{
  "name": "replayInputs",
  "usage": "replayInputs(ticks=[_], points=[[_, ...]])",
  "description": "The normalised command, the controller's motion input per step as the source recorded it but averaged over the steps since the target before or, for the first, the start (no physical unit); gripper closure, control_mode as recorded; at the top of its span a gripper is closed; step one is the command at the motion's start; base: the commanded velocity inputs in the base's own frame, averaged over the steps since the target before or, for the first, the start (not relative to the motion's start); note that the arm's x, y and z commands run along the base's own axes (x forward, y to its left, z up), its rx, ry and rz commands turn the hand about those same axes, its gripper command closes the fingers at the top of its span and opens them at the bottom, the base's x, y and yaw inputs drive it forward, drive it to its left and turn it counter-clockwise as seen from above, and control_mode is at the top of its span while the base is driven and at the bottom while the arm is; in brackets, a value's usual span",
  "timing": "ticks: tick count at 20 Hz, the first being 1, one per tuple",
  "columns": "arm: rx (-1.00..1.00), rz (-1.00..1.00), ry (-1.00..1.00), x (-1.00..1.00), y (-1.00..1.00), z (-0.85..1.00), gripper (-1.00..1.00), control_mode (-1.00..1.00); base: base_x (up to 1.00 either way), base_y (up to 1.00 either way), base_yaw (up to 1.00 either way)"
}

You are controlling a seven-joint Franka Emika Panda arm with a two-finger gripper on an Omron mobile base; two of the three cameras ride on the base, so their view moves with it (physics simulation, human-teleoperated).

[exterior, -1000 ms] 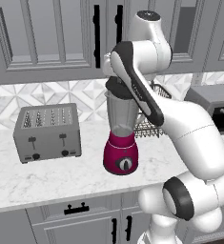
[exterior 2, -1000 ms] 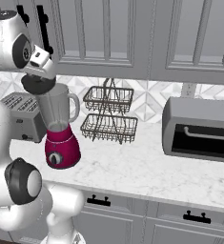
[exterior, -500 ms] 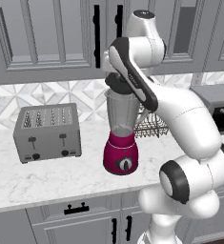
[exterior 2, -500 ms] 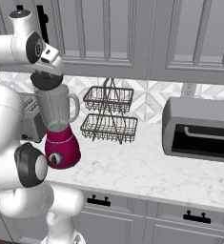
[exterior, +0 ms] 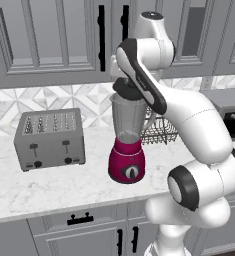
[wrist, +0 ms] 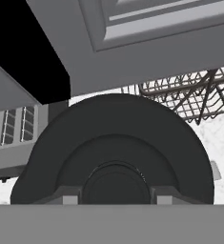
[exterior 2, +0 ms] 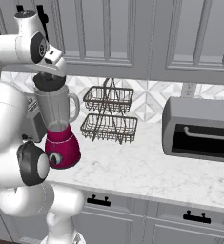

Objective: Close the lid blender by securely placing the lid on top.

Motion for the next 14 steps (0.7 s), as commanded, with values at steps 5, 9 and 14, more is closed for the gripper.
replayInputs(ticks=[5, 9, 14], points=[[0.0, 0.0, 0.0, -0.06, 0.0, -0.09, 1.0, -1.0, 0.0, 0.0, 0.0], [0.0, 0.0, 0.0, -0.11, 0.0, -0.08, 1.0, -1.0, 0.0, 0.0, 0.0], [0.0, 0.0, 0.0, -0.03, 0.0, -0.01, 1.0, -1.0, 0.0, 0.0, 0.0]])
